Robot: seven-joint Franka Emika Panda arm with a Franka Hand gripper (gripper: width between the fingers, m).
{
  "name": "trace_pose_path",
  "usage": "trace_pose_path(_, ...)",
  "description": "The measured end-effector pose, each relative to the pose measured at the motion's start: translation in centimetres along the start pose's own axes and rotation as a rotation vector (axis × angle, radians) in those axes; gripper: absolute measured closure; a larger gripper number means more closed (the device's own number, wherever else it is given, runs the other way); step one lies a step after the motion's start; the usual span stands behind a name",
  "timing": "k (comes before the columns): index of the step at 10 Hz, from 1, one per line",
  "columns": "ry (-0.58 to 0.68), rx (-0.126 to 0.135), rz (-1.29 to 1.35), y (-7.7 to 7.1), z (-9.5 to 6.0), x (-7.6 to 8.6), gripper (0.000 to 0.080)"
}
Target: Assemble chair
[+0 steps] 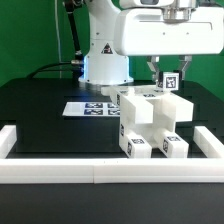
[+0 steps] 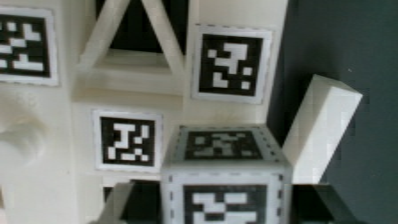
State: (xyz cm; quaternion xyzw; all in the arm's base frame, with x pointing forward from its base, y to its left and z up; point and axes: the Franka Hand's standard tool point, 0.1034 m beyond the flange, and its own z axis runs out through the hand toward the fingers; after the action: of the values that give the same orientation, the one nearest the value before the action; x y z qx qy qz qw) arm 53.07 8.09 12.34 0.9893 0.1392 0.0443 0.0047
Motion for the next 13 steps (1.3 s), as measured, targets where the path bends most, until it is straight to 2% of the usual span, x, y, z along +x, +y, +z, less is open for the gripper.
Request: trace_pose_path(13, 0.004, 0.000, 0.066, 0.01, -0.02, 0.09, 0.0511)
